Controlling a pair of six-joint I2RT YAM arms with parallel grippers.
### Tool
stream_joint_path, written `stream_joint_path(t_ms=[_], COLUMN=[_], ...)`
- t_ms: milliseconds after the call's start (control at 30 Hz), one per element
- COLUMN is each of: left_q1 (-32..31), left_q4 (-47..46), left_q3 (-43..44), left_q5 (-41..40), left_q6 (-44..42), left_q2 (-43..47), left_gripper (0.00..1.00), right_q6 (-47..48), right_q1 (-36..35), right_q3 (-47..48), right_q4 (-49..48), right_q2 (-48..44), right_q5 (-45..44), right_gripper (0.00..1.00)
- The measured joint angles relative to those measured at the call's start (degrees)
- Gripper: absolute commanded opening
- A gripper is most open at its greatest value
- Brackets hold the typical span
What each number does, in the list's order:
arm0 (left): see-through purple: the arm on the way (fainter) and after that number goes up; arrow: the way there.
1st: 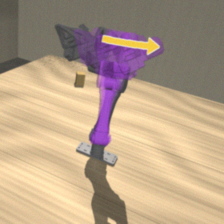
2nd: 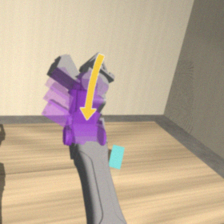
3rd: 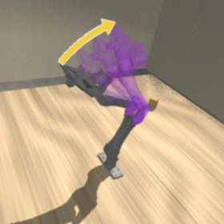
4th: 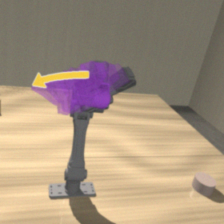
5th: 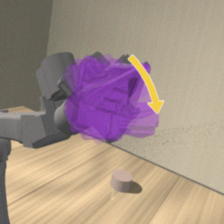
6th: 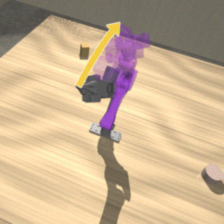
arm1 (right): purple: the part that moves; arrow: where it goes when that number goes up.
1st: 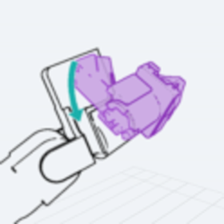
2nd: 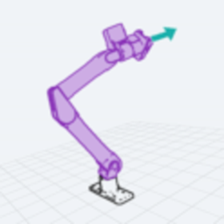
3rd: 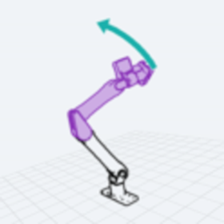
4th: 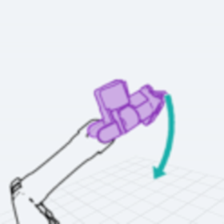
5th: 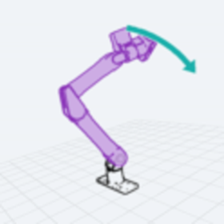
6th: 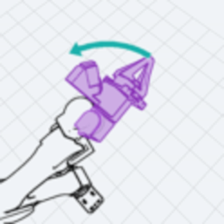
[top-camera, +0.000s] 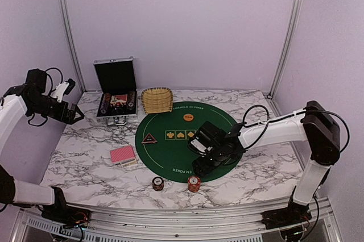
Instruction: Distribute texas hold em gaming equipment
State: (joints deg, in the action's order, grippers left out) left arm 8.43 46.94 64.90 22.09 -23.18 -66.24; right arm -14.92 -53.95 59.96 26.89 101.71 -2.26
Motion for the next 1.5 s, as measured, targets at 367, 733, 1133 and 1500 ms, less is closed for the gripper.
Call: stream_joint_path(t_ms=[367, 733, 1133, 1500], left_q1=[0.0, 0.0, 0.0, 0.0], left_q4=[0.6, 1.0, 1.2, 1.2], left_q3=[1.7, 1.9, 1.9, 1.9], left_q5=[0.0, 0.0, 0.0, 0.0], left_q6=[0.0, 0.0, -0.2, -0.3], left_q2=[0.0, 0.0, 0.0, 0.0], left_gripper=[0.99, 0.99, 0.99, 0.99], right_q6=[0.2, -0.3, -0.5, -0.5], right_q1=[-0.2, 2.3, 7.7, 9.3], right_q3=[-1.9, -3.4, -6.5, -7.4], right_q4=[-1.6, -0.2, 1.4, 1.5], right_q2=[-0.8, -2.5, -5.4, -6.3], right_q5=[-3.0, -7.3, -10.1, -10.8], right_gripper=[0.64, 0.55, 0.53, 0.55])
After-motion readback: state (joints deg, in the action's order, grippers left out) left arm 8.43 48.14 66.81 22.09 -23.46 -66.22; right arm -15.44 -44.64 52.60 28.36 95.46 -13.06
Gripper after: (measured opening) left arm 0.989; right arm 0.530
